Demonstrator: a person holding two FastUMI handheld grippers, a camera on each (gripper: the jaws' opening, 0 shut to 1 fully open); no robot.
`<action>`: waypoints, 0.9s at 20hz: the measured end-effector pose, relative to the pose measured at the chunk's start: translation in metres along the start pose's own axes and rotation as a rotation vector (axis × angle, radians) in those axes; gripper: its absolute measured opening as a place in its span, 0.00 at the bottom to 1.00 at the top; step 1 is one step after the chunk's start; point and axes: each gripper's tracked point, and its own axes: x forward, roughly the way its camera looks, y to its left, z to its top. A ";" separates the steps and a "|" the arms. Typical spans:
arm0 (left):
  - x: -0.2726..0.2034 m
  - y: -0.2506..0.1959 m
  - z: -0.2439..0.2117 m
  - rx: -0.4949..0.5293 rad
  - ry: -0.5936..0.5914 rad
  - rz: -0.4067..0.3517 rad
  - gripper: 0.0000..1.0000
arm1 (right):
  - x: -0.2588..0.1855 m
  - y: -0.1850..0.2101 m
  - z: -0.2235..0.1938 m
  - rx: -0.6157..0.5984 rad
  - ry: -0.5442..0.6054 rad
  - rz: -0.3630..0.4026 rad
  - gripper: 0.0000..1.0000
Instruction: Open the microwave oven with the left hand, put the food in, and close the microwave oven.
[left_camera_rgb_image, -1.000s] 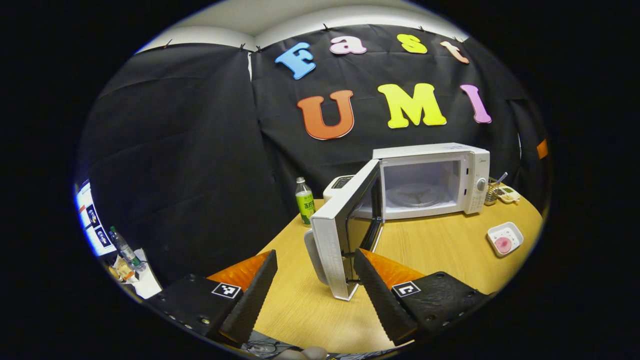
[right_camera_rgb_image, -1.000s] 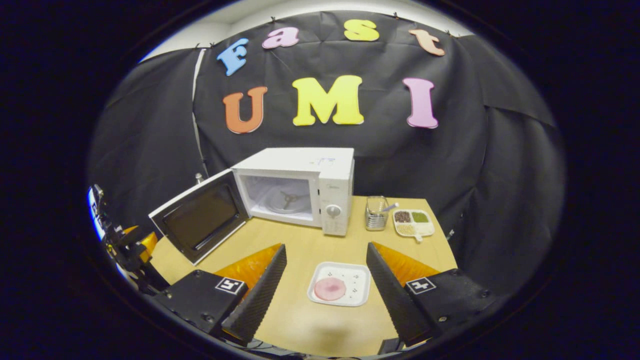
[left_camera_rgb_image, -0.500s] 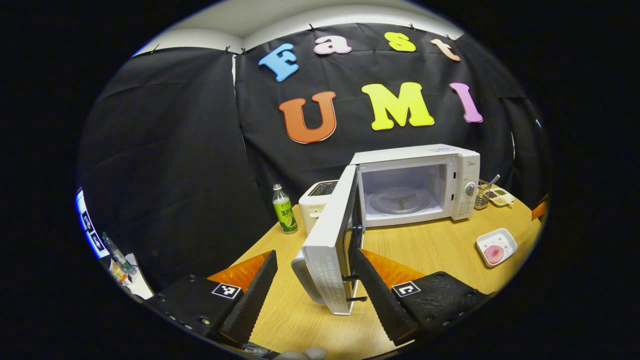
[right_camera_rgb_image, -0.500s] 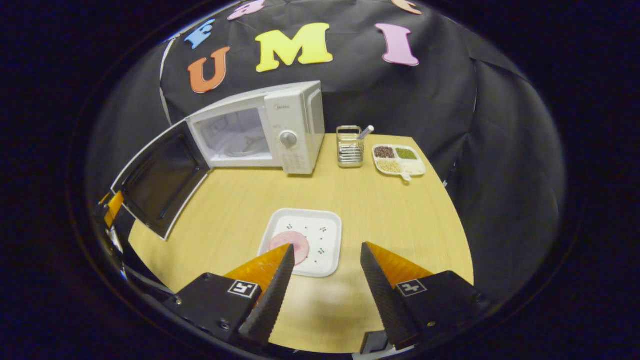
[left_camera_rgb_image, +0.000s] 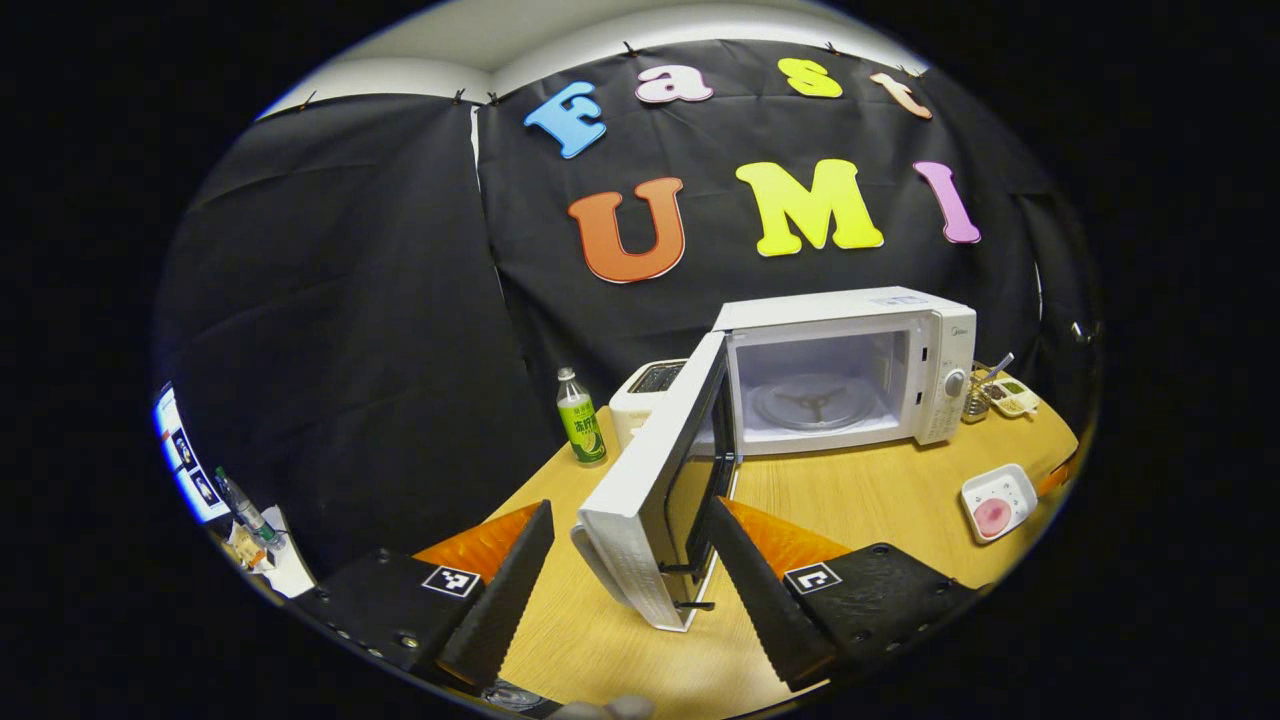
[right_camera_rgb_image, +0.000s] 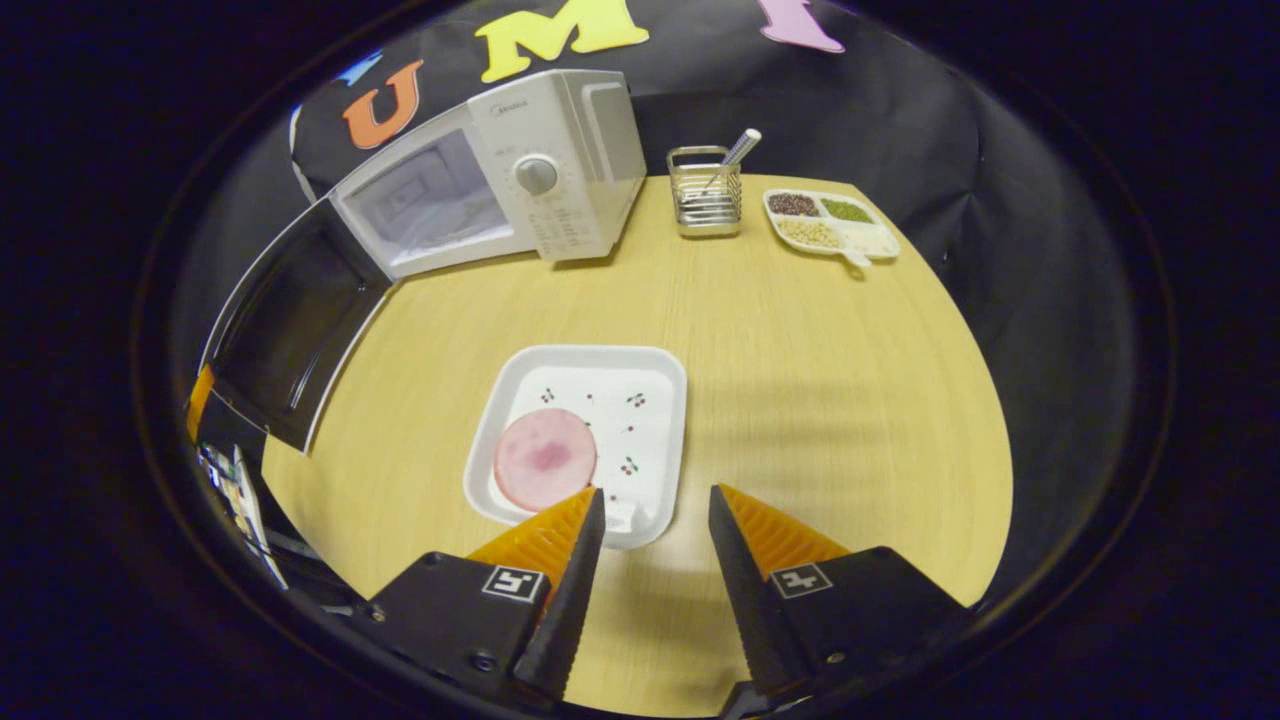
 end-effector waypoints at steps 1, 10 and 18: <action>-0.007 -0.009 0.009 -0.028 -0.016 -0.022 0.94 | 0.005 -0.001 0.000 -0.001 0.009 0.003 0.56; -0.036 -0.078 0.092 -0.066 -0.176 -0.192 0.95 | 0.030 0.007 -0.004 0.031 0.118 0.037 0.55; -0.038 -0.072 0.081 -0.085 -0.155 -0.167 0.94 | 0.032 -0.003 -0.003 0.060 0.212 -0.032 0.17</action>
